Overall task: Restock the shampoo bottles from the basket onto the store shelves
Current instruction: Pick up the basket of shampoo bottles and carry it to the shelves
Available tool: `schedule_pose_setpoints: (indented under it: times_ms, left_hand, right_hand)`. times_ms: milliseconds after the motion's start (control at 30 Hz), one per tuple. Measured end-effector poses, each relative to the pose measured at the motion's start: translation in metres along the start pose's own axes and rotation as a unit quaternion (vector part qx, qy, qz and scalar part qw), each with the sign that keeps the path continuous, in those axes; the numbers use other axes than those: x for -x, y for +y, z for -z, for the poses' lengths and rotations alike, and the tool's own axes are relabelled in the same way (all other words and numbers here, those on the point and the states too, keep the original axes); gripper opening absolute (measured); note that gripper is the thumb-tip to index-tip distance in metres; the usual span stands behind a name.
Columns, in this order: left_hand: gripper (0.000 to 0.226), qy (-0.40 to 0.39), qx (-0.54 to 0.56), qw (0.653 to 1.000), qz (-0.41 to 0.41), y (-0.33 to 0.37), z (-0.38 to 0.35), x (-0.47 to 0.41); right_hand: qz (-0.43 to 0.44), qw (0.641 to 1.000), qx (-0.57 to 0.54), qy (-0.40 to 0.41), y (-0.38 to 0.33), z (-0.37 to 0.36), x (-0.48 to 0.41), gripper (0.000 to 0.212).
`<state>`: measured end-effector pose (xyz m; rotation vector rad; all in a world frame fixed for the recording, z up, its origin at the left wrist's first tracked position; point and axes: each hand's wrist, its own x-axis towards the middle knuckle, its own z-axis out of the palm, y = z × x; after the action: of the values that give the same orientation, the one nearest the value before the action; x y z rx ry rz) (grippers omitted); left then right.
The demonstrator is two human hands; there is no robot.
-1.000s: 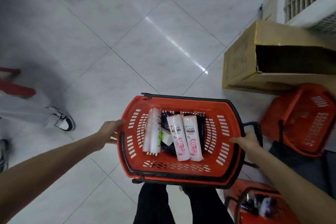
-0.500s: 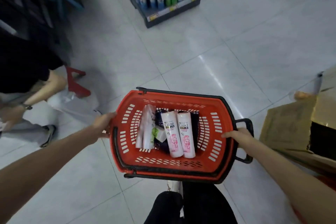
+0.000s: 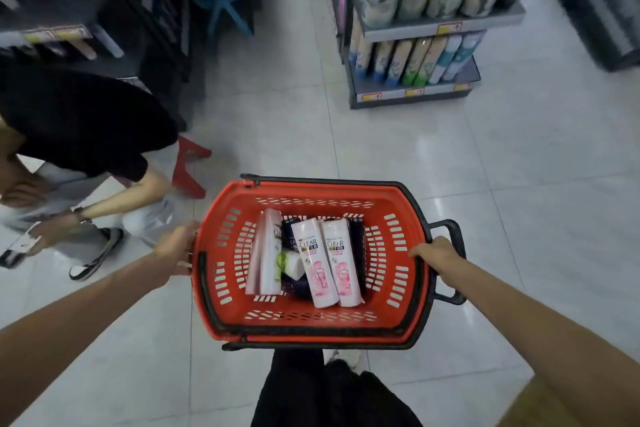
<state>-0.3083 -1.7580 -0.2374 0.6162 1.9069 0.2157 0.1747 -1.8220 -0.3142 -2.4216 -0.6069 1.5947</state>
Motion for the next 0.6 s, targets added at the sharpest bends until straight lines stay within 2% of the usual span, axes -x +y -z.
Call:
schedule_pose_setpoints:
  times_ms: [133, 300, 467, 600]
  left_hand:
    - [0.044, 0.017, 0.017, 1.0, 0.017, 0.062, 0.005, -0.052]
    - [0.033, 0.031, 0.036, 0.999, 0.028, 0.156, 0.015, -0.098]
    - [0.038, 0.053, 0.066, 0.996, 0.039, 0.258, 0.027, -0.154]
    - [0.033, 0.083, 0.075, 0.992, 0.051, 0.339, 0.026, -0.201]
  right_hand:
    - [0.019, 0.999, 0.037, 0.018, -0.098, 0.007, -0.044, 0.02]
    - [0.027, 0.997, 0.071, 0.035, -0.218, 0.026, -0.076, 0.006]
    - [0.037, 0.996, 0.075, 0.022, -0.328, 0.048, -0.121, 0.012]
    - [0.048, 0.993, 0.104, 0.0, -0.422, 0.064, -0.179, 0.013]
